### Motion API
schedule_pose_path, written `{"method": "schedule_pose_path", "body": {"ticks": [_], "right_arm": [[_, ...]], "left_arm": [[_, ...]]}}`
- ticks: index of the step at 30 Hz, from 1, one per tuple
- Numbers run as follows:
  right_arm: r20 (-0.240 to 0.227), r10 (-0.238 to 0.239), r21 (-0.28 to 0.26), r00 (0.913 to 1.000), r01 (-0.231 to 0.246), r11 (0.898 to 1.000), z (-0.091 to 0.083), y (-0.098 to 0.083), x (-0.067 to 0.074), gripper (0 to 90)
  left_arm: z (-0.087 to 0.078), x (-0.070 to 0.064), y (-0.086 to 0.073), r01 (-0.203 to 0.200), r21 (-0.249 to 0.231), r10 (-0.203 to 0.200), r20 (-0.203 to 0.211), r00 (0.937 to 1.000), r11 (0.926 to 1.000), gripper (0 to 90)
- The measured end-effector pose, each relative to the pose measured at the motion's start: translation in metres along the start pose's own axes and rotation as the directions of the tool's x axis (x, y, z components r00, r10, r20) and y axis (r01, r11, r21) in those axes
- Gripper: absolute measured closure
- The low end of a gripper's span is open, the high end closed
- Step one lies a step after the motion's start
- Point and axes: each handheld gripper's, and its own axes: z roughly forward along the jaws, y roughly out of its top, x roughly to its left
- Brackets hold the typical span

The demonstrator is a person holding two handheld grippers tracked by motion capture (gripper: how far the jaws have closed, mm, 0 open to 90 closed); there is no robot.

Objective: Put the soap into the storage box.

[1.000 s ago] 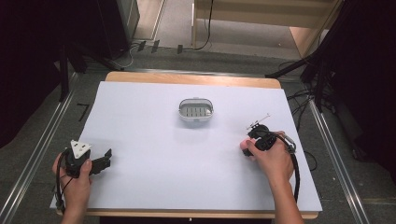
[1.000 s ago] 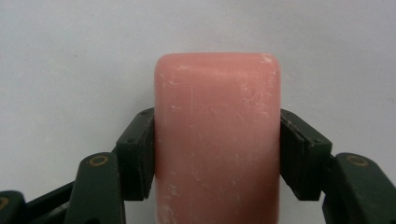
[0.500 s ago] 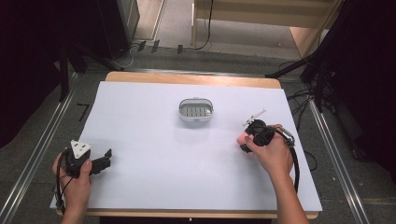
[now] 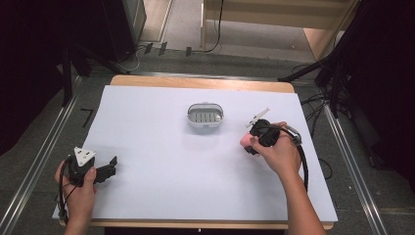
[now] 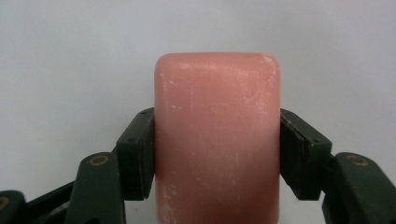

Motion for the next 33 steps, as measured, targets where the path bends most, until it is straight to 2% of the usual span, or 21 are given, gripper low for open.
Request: {"method": "schedule_pose_path", "body": {"ticks": [1, 7, 8, 11, 16, 19, 24, 25, 30, 33], "right_arm": [[-0.001, -0.019, 0.002, 0.9998, 0.019, 1.0, -0.001, 0.006, 0.001, 38.6], [-0.023, -0.062, -0.018, 0.9978, 0.062, 0.998, 0.001, 0.019, 0.004, 38.6], [-0.019, -0.088, -0.007, 0.9959, 0.088, 0.996, 0.004, 0.025, 0.007, 38.5], [-0.026, -0.118, 0.0, 0.9927, 0.118, 0.993, 0.008, 0.033, 0.011, 38.6], [-0.042, -0.146, -0.009, 0.9884, 0.146, 0.989, 0.012, 0.041, 0.015, 38.5], [-0.048, -0.183, -0.008, 0.9819, 0.183, 0.983, 0.015, 0.049, 0.019, 38.5], [-0.074, -0.199, -0.006, 0.9772, 0.199, 0.98, 0.018, 0.055, 0.023, 38.5], [-0.089, -0.217, -0.006, 0.9721, 0.217, 0.976, 0.02, 0.058, 0.025, 38.6], [-0.106, -0.236, 0.002, 0.966, 0.238, 0.971, 0.023, 0.065, 0.029, 38.6], [-0.127, -0.252, -0.015, 0.9595, 0.252, 0.968, 0.023, 0.073, 0.033, 38.5]], "left_arm": [[0.0, 0.0, 0.0, 0.0, 0.0, 0.0, 0.0, 1.0, 1.0, 13.2], [0.0, 0.0, 0.0, 0.002, 0.001, -0.002, 0.002, 1.0, 1.0, 13.2], [0.0, 0.0, 0.0, 0.001, -0.001, -0.001, 0.002, 1.0, 1.0, 13.2], [0.0, 0.0, 0.0, 0.002, -0.001, -0.002, 0.002, 1.0, 1.0, 13.2], [0.0, 0.0, 0.0, 0.002, 0.0, -0.002, 0.002, 1.0, 1.0, 13.2], [0.0, 0.0, 0.0, 0.002, 0.0, -0.002, 0.002, 1.0, 1.0, 13.2], [0.0, 0.0, 0.0, 0.003, 0.0, -0.003, 0.003, 1.0, 1.0, 13.2], [0.0, 0.0, 0.0, 0.003, 0.001, -0.003, 0.003, 1.0, 1.0, 13.2], [0.0, 0.001, 0.0, 0.004, 0.0, -0.004, 0.004, 1.0, 1.0, 13.2], [0.0, 0.001, 0.0, 0.006, 0.0, -0.006, 0.005, 1.0, 1.0, 13.2]]}}
